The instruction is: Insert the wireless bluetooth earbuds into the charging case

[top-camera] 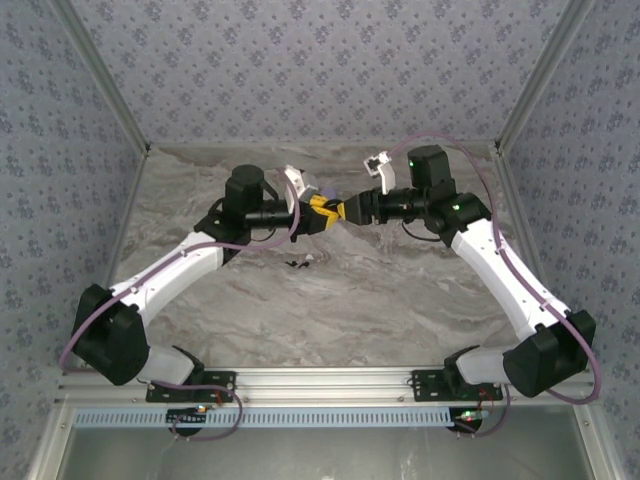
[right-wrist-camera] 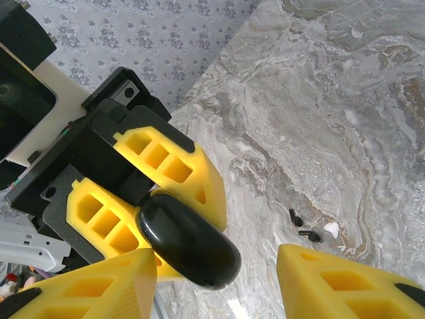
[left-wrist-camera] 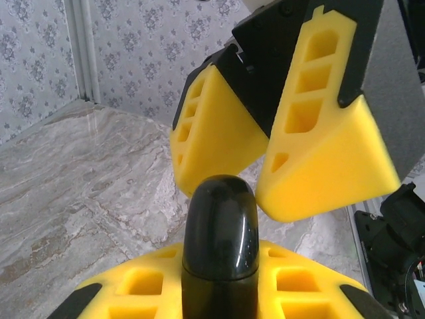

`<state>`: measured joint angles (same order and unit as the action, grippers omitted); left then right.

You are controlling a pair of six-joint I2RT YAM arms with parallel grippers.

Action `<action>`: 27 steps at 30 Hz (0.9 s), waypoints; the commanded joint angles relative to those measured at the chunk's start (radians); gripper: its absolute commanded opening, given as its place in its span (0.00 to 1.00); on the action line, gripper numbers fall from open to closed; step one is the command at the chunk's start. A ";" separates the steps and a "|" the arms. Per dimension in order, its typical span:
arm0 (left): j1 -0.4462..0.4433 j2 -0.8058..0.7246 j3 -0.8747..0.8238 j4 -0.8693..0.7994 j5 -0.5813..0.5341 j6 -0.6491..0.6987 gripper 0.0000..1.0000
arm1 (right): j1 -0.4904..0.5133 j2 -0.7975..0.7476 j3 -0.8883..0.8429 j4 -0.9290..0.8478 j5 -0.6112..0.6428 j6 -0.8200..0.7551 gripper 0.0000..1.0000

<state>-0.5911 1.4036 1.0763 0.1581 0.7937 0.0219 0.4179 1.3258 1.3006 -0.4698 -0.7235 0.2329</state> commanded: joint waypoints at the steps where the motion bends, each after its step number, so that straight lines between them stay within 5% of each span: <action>1: -0.012 -0.008 0.022 0.006 0.056 0.041 0.21 | 0.005 0.007 0.036 -0.031 0.036 -0.020 0.52; 27: -0.028 -0.028 -0.001 -0.003 0.042 0.051 0.21 | -0.028 0.007 0.037 -0.057 0.187 0.020 0.53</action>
<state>-0.6109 1.4025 1.0760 0.1150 0.8127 0.0628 0.3996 1.3289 1.3193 -0.4984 -0.5968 0.2398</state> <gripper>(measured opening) 0.212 0.528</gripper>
